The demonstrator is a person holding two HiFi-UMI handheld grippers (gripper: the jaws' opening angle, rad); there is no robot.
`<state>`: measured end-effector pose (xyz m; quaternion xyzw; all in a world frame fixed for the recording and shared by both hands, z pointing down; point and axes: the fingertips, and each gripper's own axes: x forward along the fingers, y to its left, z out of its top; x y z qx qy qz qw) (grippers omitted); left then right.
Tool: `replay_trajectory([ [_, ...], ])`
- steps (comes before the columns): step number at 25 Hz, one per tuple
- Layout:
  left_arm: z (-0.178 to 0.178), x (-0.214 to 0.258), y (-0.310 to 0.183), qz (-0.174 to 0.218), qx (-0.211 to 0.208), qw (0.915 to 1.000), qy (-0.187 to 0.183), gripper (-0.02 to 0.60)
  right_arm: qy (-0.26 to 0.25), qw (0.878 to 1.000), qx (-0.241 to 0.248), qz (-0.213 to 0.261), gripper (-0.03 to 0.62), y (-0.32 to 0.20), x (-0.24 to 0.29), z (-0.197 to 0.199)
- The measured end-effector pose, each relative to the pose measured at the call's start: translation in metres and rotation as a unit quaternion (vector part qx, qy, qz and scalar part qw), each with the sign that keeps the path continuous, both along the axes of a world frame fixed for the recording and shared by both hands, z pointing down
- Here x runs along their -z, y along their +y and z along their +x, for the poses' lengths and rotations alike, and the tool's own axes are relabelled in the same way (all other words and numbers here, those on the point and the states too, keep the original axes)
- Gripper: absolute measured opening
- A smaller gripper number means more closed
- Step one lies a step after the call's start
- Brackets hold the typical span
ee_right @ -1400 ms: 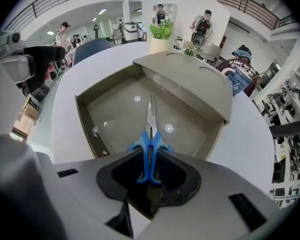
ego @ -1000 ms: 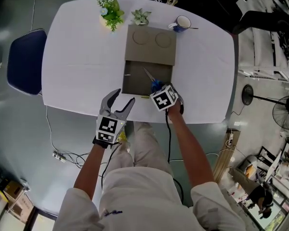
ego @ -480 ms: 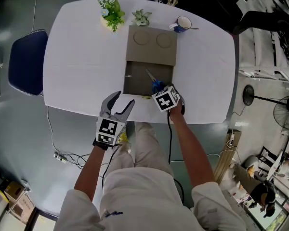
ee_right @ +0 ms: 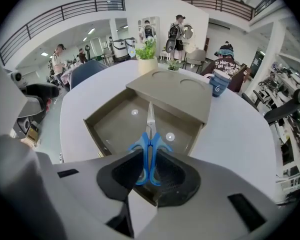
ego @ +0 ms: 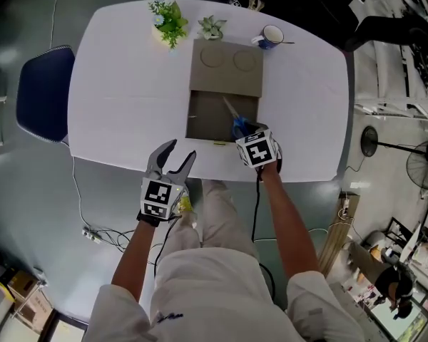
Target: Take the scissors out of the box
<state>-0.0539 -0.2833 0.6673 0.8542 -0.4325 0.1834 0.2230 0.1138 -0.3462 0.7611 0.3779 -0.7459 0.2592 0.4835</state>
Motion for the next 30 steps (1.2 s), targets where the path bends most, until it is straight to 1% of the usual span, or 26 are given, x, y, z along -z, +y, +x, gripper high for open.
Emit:
replay_trajectory([
  [9,-0.012,0.030,0.010,0.027,0.000,0.9996,-0.006,0.221,-0.035,0.997,-0.031,0.065,0.087,0.021,0.062,-0.003],
  [13,-0.018,0.038,0.021,0.036,-0.002,0.9993,-0.008,0.198,-0.043,0.994,-0.041,0.091,0.087,0.030,0.086,-0.001],
  [16,-0.023,0.042,0.034,0.038,-0.002,0.9992,-0.012,0.196,-0.054,0.991,-0.054,0.111,0.087,0.039,0.109,0.002],
  [20,-0.021,0.055,0.041,0.050,-0.005,0.9986,-0.013,0.195,-0.073,0.983,-0.073,0.152,0.087,0.046,0.145,0.008],
  [25,-0.014,0.078,0.046,0.073,-0.012,0.9972,-0.010,0.192,-0.102,0.969,-0.097,0.203,0.087,0.055,0.184,0.014],
  [30,-0.010,0.108,0.050,0.102,-0.021,0.9946,-0.003,0.183,-0.119,0.958,-0.106,0.238,0.087,0.069,0.219,0.017],
])
